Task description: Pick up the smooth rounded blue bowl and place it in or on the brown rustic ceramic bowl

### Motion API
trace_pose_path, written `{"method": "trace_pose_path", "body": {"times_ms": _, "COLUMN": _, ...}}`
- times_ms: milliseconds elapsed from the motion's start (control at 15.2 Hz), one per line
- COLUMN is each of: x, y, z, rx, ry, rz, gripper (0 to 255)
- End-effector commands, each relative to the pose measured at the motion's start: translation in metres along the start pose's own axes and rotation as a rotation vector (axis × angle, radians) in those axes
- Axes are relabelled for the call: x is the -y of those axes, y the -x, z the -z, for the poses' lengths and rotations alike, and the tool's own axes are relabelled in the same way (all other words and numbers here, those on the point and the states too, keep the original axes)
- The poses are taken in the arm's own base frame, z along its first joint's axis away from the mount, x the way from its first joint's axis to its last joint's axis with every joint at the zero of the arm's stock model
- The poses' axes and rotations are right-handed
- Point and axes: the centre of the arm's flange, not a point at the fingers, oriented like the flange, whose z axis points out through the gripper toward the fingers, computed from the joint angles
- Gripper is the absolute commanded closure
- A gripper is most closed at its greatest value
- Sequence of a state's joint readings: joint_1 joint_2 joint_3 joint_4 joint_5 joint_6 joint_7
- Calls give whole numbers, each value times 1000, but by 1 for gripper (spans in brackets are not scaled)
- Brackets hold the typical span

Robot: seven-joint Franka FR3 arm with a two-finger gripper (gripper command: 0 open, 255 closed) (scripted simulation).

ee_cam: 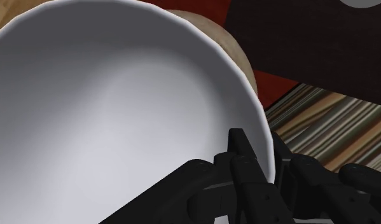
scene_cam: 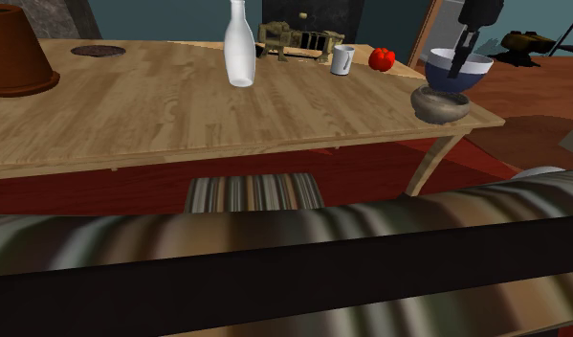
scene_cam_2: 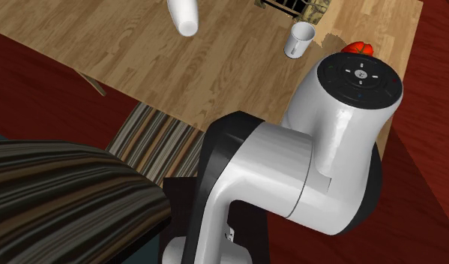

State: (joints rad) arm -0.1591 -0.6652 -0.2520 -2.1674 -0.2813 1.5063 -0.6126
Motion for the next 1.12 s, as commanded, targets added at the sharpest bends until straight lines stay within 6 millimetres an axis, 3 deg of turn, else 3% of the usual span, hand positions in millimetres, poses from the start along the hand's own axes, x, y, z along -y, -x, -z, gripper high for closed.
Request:
{"method": "trace_pose_path", "body": {"times_ms": 0, "x": 0, "y": 0, "z": 0, "rx": -1, "ry": 0, "rz": 0, "gripper": 255}}
{"method": "trace_pose_path", "body": {"times_ms": 132, "x": 0, "y": 0, "z": 0, "rx": -1, "ry": 0, "rz": 0, "gripper": 255}}
{"method": "trace_pose_path", "body": {"times_ms": 198, "x": 0, "y": 0, "z": 0, "rx": -1, "ry": 0, "rz": 0, "gripper": 0}}
{"method": "trace_pose_path", "body": {"times_ms": 528, "x": 0, "y": 0, "z": 0, "rx": -1, "ry": 0, "rz": 0, "gripper": 0}}
{"method": "trace_pose_path", "body": {"times_ms": 792, "x": 0, "y": 0, "z": 50, "rx": -1, "ry": 0, "rz": 0, "gripper": 0}}
{"method": "trace_pose_path", "body": {"times_ms": 1056, "x": 0, "y": 0, "z": 50, "rx": -1, "ry": 0, "rz": 0, "gripper": 0}}
